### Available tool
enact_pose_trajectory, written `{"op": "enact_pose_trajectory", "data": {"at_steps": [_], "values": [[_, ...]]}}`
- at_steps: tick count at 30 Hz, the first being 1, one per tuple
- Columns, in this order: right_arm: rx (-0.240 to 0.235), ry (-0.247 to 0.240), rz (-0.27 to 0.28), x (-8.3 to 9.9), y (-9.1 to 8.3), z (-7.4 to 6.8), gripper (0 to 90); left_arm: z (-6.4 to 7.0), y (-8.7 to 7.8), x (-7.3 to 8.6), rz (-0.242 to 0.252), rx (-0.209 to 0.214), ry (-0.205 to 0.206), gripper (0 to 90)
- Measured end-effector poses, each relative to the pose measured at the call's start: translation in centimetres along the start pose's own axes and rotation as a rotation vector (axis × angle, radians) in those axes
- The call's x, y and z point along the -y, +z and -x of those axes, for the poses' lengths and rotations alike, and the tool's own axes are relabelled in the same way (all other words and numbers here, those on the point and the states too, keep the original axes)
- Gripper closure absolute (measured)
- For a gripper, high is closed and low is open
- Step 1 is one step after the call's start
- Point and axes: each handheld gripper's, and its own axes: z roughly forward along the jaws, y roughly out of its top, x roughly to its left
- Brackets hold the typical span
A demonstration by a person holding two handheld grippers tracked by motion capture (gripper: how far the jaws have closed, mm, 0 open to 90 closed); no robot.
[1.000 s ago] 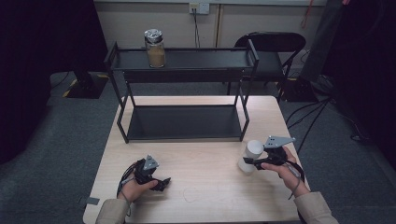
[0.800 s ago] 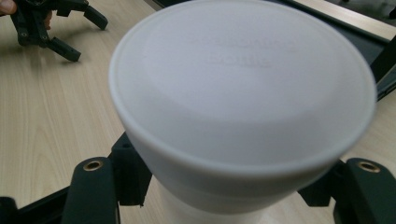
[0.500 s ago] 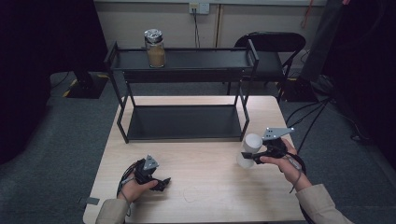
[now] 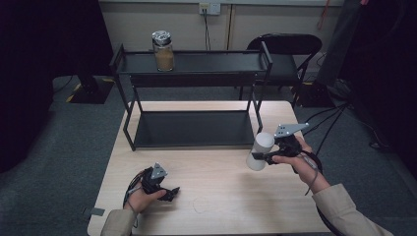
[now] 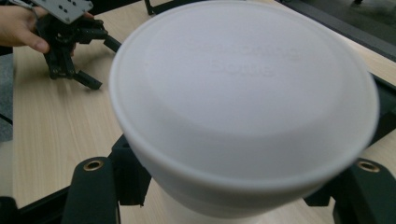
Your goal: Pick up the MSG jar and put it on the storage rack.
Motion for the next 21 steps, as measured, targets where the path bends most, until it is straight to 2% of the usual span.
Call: {"op": "enact_pose_trajectory", "data": {"at_steps": [13,21], "values": [[-0.001,-0.045,-0.017,-5.0,-0.7,0.4,33.9,-0.1,0.0,-0.1,-0.002,0.0,0.005,0.0],[-0.01,-0.05,-0.021,-7.7,-0.8,0.5,33.9,-0.1,0.0,-0.1,-0.002,-0.001,0.005,0.0]]}}
